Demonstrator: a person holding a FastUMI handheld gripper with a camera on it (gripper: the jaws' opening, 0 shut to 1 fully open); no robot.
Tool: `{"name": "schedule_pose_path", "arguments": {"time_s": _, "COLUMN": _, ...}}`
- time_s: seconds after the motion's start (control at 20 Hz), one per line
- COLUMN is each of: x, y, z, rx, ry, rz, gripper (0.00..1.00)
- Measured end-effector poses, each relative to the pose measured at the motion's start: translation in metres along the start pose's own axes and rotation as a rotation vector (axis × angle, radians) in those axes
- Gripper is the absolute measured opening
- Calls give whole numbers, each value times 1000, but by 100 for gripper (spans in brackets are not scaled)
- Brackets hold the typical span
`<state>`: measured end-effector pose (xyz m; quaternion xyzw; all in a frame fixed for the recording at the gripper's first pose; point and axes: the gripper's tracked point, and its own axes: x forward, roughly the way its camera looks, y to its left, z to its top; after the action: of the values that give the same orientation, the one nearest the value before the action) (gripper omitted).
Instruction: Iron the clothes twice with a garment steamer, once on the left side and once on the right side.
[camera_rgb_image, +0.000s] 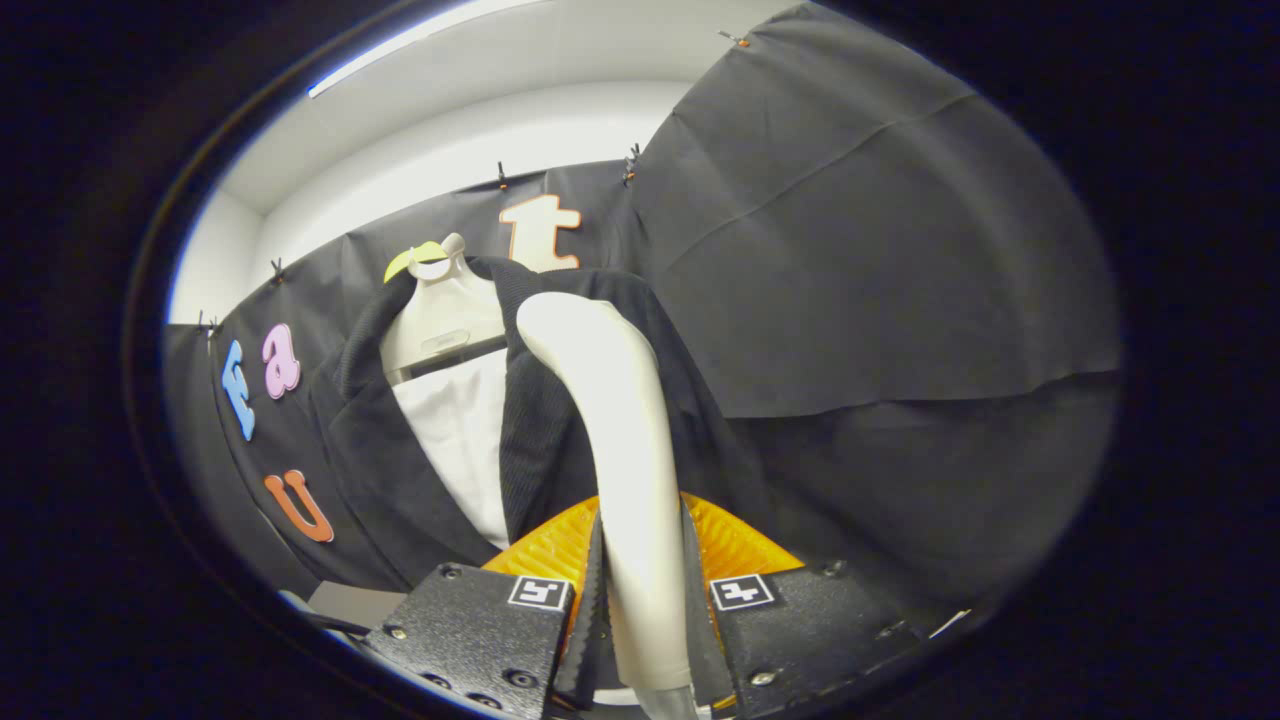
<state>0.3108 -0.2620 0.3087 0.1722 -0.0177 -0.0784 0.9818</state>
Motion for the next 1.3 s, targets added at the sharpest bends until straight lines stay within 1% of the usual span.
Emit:
{"name": "schedule_pose_path", "arguments": {"time_s": 0.1, "x": 7, "y": 5, "z": 2, "rx": -27, "ry": -5, "rz": -6, "gripper": 38}}
{"name": "schedule_pose_path", "arguments": {"time_s": 0.25, "x": 9, "y": 10, "z": -8, "rx": -50, "ry": 14, "rz": 12, "gripper": 38}}
{"name": "schedule_pose_path", "arguments": {"time_s": 0.45, "x": 16, "y": 13, "z": -20, "rx": -66, "ry": 31, "rz": -2, "gripper": 38}}
{"name": "schedule_pose_path", "arguments": {"time_s": 0.75, "x": 15, "y": 5, "z": -36, "rx": -88, "ry": 51, "rz": -28, "gripper": 38}}
{"name": "schedule_pose_path", "arguments": {"time_s": 1.3, "x": 10, "y": -14, "z": -89, "rx": -127, "ry": 131, "rz": -92, "gripper": 38}}
